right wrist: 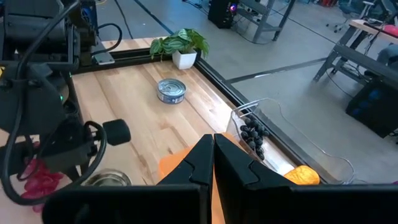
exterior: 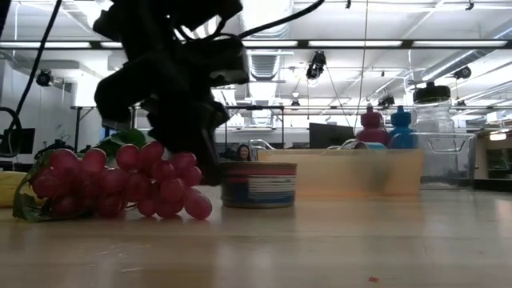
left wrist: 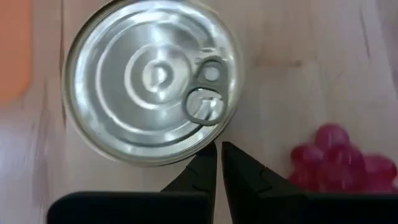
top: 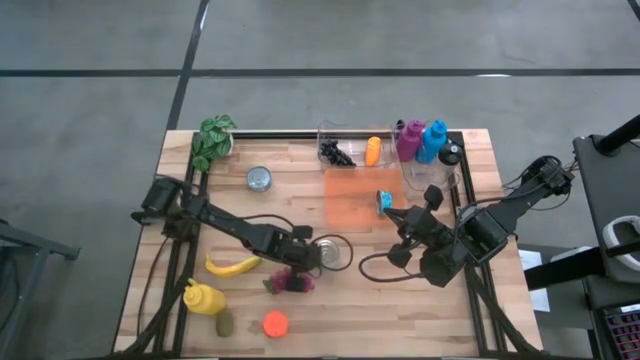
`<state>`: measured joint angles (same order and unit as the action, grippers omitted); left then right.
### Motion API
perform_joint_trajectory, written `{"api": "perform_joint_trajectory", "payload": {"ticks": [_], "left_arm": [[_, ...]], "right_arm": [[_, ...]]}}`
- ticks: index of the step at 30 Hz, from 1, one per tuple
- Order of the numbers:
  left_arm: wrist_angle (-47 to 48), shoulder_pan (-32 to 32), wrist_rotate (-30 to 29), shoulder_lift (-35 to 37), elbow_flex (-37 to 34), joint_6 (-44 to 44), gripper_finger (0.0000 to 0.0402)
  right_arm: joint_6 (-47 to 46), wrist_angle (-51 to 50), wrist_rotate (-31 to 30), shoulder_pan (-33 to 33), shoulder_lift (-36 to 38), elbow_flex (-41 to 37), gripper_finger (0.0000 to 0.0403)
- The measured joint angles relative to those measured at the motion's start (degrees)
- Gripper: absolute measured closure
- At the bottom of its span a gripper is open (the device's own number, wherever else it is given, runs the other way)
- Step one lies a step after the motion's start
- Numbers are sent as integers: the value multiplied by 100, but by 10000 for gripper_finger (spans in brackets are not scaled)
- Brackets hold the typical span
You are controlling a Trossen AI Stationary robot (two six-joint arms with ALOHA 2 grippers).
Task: Pick & Place Food Item
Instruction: Put the blue and pink tuna can into the orange bin
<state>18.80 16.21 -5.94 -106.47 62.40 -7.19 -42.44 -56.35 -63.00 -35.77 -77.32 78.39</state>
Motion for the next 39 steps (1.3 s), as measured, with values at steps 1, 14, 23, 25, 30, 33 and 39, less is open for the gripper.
{"api": "perform_joint_trajectory", "payload": {"ticks": [1, 14, 23, 25, 30, 33, 39], "left_arm": [[-9, 0, -2, -34, 52, 21, 372], [1070, -153, -1168, 122, 288, -64, 372], [462, -205, -1052, 45, 288, 234, 372], [372, -187, -990, 45, 288, 276, 372], [72, -136, -769, 32, 290, 301, 372], [-64, -90, -736, 32, 294, 407, 372], [-85, -29, -647, 37, 294, 442, 372]], "right_arm": [[0, 3, -1, 0, 0, 0, 394], [0, 8, 4, 0, 0, -9, 394], [0, 6, 12, 0, 0, -9, 394], [0, 12, 18, 0, 0, -9, 394], [0, 12, 50, 0, 0, -11, 394], [0, 12, 52, 0, 0, -11, 394], [-20, 11, 127, 0, 2, -14, 394]]}}
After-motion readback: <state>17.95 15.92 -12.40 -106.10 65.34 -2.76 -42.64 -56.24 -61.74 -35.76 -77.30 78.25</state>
